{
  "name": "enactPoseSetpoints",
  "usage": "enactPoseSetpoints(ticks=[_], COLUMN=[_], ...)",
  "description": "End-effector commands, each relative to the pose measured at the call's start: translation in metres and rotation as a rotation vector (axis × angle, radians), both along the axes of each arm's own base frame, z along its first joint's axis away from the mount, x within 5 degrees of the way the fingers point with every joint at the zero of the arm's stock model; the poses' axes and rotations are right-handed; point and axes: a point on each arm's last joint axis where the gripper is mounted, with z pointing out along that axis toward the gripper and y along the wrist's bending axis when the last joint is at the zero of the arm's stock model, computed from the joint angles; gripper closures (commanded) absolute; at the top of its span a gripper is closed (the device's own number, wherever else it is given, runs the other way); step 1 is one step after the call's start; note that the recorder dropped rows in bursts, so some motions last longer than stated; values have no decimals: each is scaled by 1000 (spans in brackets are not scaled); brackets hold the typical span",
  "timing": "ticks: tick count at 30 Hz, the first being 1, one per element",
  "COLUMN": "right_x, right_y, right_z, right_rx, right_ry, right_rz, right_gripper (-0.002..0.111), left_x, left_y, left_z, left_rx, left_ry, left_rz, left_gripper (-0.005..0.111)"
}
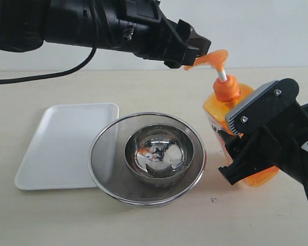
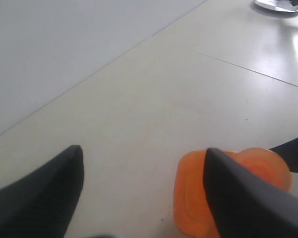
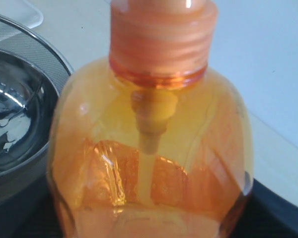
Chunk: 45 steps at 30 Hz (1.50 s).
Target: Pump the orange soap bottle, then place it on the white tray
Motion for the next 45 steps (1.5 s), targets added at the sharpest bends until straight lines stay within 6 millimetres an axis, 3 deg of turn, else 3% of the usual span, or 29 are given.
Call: enactPoseSetpoints(ticks=[1, 5, 18, 26, 36, 45], right_x=[3, 3, 3, 3, 9, 10], right_y=[-1, -1, 0, 0, 4, 3], right_z=[11, 11, 11, 12, 21, 22], right_rx=[6, 6, 11, 7, -76, -63], right_ry=[-85, -85, -80, -86, -128, -123], right_rz=[-15, -15, -15, -8, 9, -11], right_gripper=[107, 107, 107, 107, 107, 107], left_x=[-2, -4, -24, -30, -43, -44], left_y=[0, 3, 21, 20, 29, 29], left_z=[-3, -2, 48, 49, 71, 67], left_rx=[38, 80, -31, -24, -65, -60], left_ry=[26, 21, -62, -39, -81, -29], left_rz=[-26, -20, 25, -29, -29, -26], left_gripper=[42, 42, 42, 42, 42, 42])
